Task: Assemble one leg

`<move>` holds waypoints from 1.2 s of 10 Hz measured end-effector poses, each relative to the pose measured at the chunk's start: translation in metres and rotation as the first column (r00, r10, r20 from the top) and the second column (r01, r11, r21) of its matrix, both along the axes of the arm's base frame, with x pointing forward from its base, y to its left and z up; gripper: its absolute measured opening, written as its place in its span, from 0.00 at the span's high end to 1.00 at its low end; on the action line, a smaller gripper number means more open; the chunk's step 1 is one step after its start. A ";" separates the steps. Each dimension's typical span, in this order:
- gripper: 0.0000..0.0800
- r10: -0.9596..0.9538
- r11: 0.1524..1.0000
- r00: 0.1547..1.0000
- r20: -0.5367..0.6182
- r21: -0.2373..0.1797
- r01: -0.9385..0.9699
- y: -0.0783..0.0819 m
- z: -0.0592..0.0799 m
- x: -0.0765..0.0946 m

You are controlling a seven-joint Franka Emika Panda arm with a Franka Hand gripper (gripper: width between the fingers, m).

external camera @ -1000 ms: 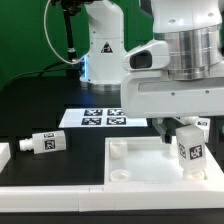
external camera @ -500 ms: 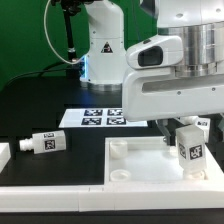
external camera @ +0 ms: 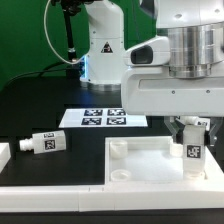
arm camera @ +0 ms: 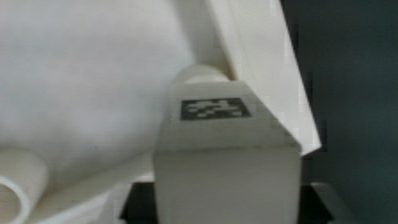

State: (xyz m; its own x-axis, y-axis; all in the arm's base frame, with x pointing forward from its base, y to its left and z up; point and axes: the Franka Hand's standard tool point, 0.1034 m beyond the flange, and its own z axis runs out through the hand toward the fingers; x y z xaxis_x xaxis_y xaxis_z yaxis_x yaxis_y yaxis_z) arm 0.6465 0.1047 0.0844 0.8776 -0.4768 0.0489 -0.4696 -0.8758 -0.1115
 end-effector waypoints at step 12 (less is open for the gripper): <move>0.22 -0.297 0.952 0.954 -0.039 0.059 0.299 0.000 -0.009 -0.007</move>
Offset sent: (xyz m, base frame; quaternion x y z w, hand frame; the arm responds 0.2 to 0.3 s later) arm 0.0036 0.0138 -0.0057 0.0801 -0.0282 0.5124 0.8545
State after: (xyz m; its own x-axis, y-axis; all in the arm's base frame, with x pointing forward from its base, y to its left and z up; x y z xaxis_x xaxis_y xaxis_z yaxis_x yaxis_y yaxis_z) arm 0.6393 0.1052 0.0752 0.6956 -0.7183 -0.0134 -0.7122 -0.6870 -0.1442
